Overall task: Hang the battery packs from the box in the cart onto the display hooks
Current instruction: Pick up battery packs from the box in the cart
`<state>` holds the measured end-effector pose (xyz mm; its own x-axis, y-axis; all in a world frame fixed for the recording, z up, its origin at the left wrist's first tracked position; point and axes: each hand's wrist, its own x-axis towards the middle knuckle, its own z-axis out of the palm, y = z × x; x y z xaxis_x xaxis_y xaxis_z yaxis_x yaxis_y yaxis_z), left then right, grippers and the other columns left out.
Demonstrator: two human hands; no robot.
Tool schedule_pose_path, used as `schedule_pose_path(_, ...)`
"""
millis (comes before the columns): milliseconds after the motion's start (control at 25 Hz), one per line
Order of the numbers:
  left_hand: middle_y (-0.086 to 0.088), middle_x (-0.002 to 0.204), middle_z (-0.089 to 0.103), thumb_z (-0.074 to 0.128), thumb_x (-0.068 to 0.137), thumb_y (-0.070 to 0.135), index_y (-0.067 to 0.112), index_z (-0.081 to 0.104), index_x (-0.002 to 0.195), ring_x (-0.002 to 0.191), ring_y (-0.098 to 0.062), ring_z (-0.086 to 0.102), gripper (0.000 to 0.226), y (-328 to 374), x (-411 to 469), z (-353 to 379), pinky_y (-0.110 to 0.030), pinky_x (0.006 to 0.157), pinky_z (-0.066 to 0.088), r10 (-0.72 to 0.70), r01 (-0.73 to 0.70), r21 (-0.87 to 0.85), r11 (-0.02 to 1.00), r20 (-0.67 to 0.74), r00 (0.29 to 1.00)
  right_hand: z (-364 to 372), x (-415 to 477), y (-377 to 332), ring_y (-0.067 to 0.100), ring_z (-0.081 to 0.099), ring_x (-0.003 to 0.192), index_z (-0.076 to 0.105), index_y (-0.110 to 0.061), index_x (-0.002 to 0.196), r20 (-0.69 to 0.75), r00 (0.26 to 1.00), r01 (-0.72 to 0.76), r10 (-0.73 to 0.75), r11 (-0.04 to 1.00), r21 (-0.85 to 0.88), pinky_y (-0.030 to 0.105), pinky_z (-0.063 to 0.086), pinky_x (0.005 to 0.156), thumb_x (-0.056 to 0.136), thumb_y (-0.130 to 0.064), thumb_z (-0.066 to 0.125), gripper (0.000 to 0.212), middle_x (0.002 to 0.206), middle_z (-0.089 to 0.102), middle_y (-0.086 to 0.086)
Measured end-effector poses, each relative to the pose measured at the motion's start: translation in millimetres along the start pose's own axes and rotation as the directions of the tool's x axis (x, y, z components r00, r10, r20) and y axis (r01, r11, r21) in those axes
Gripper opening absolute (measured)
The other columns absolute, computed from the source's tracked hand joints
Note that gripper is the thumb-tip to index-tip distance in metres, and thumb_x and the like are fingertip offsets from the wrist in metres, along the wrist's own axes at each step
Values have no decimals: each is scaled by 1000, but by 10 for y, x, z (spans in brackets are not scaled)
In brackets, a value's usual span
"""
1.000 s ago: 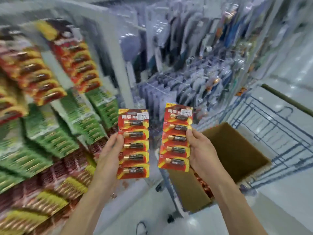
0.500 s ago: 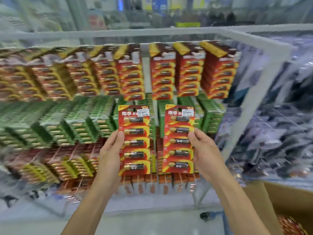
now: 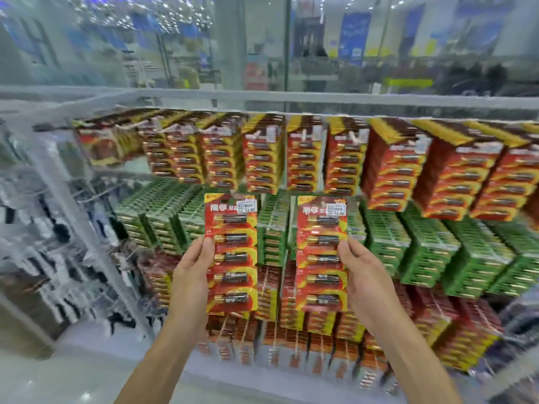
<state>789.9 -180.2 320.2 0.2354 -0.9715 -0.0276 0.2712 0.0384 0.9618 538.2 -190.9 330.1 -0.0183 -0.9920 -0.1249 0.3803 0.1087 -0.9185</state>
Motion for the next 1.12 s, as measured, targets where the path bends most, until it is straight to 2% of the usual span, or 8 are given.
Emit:
schedule_pose_path(160, -14, 108, 78, 50, 106, 40, 22, 73, 118, 90, -36, 77, 32, 148, 249, -387, -51, 78, 62, -22, 22, -12, 1000, -40, 999, 494, 146, 87, 12, 78, 84, 66, -20, 118, -5, 1000, -4, 4, 1000, -7, 26, 60, 59, 107, -23, 48, 21, 98, 81, -4)
schedule_pose_path(280, -10, 104, 79, 49, 106, 41, 23, 72, 116, 86, -33, 78, 31, 184, 427, -478, -45, 72, 62, -25, 24, -18, 1000, -41, 999, 670, 270, 108, 22, 77, 96, 67, -17, 124, -23, 1000, 6, -7, 999, -43, 36, 63, 69, 106, -28, 50, 27, 111, 79, 4)
schedule_pose_path(400, -6, 104, 80, 51, 103, 42, 27, 73, 116, 88, -31, 78, 29, 202, 587, -408, -49, 79, 61, -33, 33, -23, 999, -24, 999, 710, 407, 38, 24, 77, 95, 70, -18, 120, -42, 999, 26, -28, 999, -45, 43, 61, 78, 105, -30, 52, 26, 109, 79, 5)
schedule_pose_path(600, -5, 117, 78, 57, 97, 45, 26, 65, 136, 101, -33, 77, 44, 116, 891, -190, -52, 86, 59, -54, 54, -47, 997, 19, 998, 591, 664, -87, 14, 78, 85, 71, -23, 110, -23, 998, 65, -65, 998, -11, 28, 62, 63, 105, -26, 51, 20, 96, 81, -5)
schedule_pose_path(680, -5, 121, 77, 60, 96, 46, 27, 62, 140, 103, -34, 76, 48, 22, 968, -109, -52, 86, 59, -76, 77, -75, 994, 13, 997, 517, 785, -111, 8, 77, 84, 71, -27, 106, -17, 997, 74, -75, 997, -15, 25, 60, 63, 104, -26, 52, 19, 93, 80, -10)
schedule_pose_path(880, -10, 111, 79, 58, 100, 36, 25, 70, 125, 93, -36, 78, 30, -32, 1097, 16, -49, 84, 58, -128, 128, -111, 986, 14, 992, 493, 977, -211, 14, 75, 103, 72, -27, 116, -55, 992, 111, -113, 994, -23, 38, 60, 84, 100, -33, 57, 23, 116, 77, -5)
schedule_pose_path(1000, -12, 110, 79, 60, 97, 35, 23, 71, 121, 91, -36, 78, 29, 14, 1210, 44, -50, 81, 60, -134, 136, -146, 980, 19, 991, 542, 1062, -366, 18, 76, 101, 76, -29, 107, -38, 982, 182, -183, 983, -14, 38, 63, 81, 100, -33, 57, 21, 112, 78, -2)
schedule_pose_path(1120, -12, 107, 79, 60, 96, 34, 21, 72, 119, 87, -35, 79, 29, 32, 1336, 32, -47, 67, 66, -127, 133, -152, 979, 47, 991, 605, 1157, -422, 19, 68, 121, 76, -39, 109, -89, 976, 196, -199, 980, -42, 52, 51, 105, 90, -49, 64, 25, 125, 74, -9)
